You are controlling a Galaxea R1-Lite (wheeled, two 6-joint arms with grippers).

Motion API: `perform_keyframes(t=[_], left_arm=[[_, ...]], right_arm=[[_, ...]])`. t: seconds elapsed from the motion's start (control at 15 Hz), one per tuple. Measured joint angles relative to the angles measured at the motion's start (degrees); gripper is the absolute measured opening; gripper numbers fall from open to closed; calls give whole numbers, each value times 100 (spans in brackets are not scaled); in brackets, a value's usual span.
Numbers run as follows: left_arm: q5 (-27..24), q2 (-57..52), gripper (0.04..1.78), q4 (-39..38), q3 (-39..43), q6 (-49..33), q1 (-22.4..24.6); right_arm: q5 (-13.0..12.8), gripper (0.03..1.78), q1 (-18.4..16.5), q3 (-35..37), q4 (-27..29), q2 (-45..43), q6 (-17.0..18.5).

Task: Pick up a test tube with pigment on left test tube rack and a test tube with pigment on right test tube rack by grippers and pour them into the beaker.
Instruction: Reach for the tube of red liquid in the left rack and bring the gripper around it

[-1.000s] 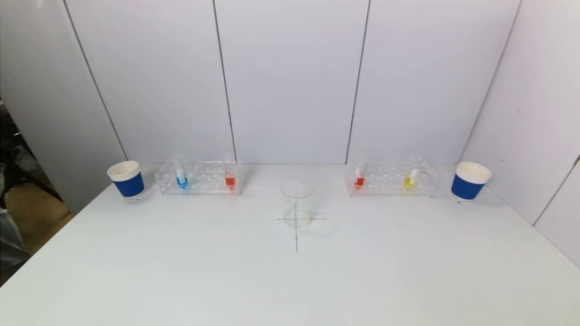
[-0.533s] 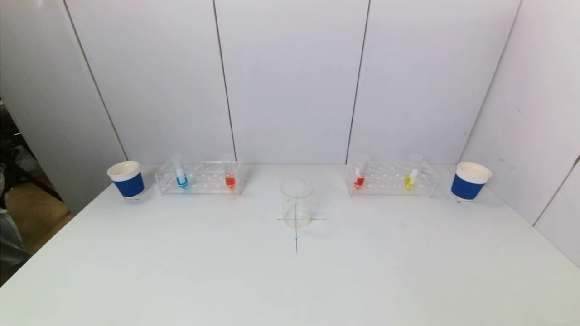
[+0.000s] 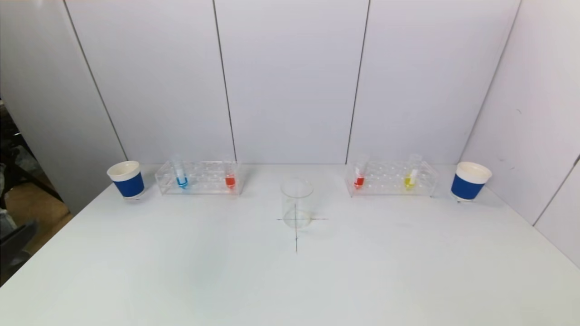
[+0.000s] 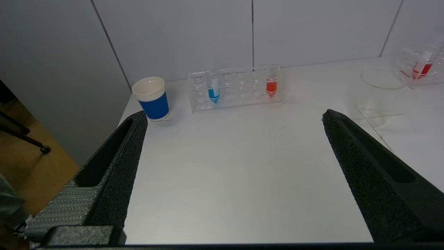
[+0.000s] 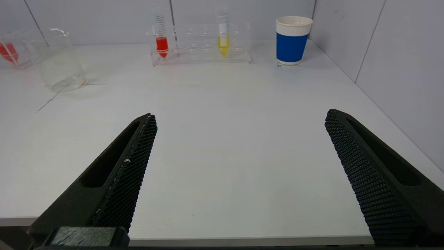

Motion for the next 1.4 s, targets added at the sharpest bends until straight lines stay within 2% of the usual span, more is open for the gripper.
perform_keyframes(t=[0.27, 0.67, 1.0, 1.13, 1.4], left_arm=[[-151, 2030, 176, -1653, -210, 35, -61], [-361, 4571, 176, -3712, -288, -6, -263], [-429, 6699, 176, -5976, -496, -119, -393], [-440, 7302, 176, -6422, -740, -137, -500], [-383, 7978, 176, -6472, -1219, -139, -813]], right_arm=[[2, 176, 0, 0, 2, 0, 0], [2, 176, 0, 0, 2, 0, 0], [2, 176, 0, 0, 0, 0, -2], [2, 176, 0, 0, 2, 0, -2], [2, 176, 0, 0, 2, 0, 0]])
